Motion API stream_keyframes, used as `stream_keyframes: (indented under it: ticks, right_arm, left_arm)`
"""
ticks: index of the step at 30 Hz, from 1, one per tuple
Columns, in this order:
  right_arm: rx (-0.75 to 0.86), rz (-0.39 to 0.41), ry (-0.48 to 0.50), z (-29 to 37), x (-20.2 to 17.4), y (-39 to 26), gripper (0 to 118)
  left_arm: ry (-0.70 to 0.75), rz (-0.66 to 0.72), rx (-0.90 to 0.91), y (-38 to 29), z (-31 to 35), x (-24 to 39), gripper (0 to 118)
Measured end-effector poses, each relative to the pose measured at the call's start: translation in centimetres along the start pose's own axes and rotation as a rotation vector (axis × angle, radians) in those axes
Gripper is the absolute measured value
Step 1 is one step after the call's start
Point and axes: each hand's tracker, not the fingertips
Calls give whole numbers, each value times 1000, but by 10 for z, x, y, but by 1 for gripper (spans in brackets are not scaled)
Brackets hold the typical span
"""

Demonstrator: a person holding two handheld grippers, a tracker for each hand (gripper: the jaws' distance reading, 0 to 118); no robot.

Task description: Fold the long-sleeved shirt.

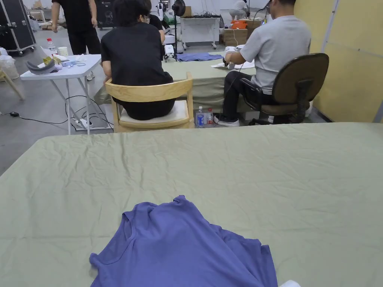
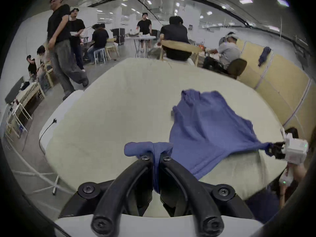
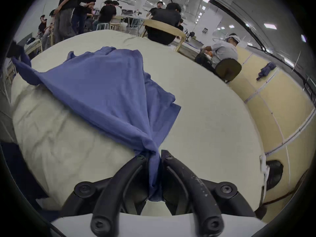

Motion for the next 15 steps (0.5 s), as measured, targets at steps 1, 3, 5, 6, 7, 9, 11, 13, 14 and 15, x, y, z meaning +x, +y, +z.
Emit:
stream_keyframes:
  ticks: [1,3,5,6,7,9,11,13,14,15]
  right_arm:
    - [0,-7,-4,8,-3,-12,16]
    - [-19,-3,3,21,-12,-32,16]
    - [-48,-1,18,31,-19,-51,16]
    - [-64,2,30,36,-23,-60,16]
    - [-75,5,33,38,-26,-67,16]
    - [-100,13,42,45,-32,-79,16]
    - [-122,23,53,48,-35,-84,16]
    - [-143,17,63,49,-38,-86,16]
    - [-154,4,85,48,-38,-86,17]
    - [-161,-33,129,46,-35,-85,26]
  left_arm:
    - [1,-10,-30,-12,4,-1,5]
    - [0,-7,-60,-33,10,-5,5]
    - [1,1,-93,-49,14,-7,5]
    - [-8,6,-122,-58,14,-10,5]
    - [-11,7,-133,-64,15,-11,5]
    - [-2,7,-153,-74,18,-14,5]
    - [-1,11,-162,-81,16,-20,5]
    - [-7,26,-177,-83,16,-23,5]
    - [-13,39,-183,-85,16,-24,6]
    - [-46,60,-187,-85,16,-26,13]
